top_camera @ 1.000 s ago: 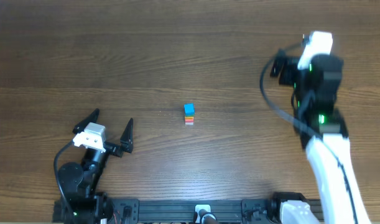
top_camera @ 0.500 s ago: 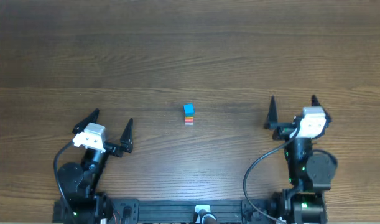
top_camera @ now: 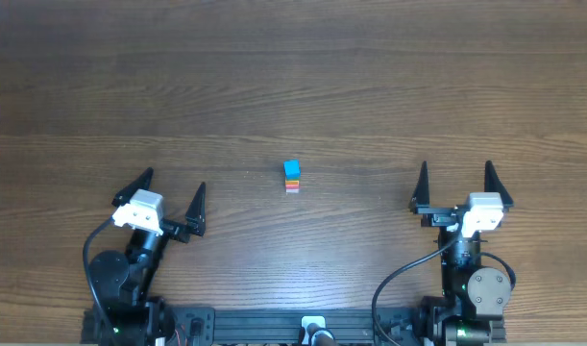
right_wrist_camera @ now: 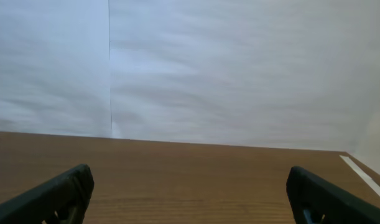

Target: Stack Cubes

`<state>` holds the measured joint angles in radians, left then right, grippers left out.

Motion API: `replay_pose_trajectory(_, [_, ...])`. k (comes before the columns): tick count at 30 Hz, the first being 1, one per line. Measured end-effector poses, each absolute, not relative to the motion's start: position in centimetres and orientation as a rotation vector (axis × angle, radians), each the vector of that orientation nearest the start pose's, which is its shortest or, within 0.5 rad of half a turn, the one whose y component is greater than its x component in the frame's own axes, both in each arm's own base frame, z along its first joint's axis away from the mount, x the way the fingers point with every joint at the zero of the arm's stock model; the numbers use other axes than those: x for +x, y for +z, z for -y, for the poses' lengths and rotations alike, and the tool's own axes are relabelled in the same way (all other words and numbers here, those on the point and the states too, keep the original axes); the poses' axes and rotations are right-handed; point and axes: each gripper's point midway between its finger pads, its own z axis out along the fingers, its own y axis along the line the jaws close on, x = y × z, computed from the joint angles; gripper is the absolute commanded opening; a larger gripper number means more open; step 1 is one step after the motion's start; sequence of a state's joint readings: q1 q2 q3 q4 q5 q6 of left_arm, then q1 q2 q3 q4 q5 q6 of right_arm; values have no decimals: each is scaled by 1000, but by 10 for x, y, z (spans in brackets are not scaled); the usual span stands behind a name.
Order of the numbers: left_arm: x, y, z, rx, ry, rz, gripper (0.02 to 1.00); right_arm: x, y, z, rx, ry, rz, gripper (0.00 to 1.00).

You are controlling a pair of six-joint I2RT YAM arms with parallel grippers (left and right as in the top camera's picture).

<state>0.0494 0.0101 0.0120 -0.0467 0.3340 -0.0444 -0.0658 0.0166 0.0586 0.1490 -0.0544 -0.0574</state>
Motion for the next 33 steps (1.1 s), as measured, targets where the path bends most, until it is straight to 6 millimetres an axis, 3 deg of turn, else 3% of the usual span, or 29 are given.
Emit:
replay_pose_trajectory(8, [240, 166, 45, 182, -266, -1609, 1000, 241, 229, 7, -39, -64, -1392, 991])
replay_pose_trajectory(13, [240, 166, 45, 182, -266, -1609, 1000, 246, 202, 7, -36, -59, -1465, 991])
replay_pose_trajectory(17, [240, 166, 45, 182, -266, -1609, 1000, 246, 197, 7, -35, -57, -1486, 991])
replay_pose_trajectory(23, [240, 166, 45, 182, -266, -1609, 1000, 247, 163, 7, -30, -48, -1625, 993])
replay_pose_trajectory(33, [240, 166, 45, 182, -266, -1610, 998, 246, 158, 8, -27, -49, -1643, 993])
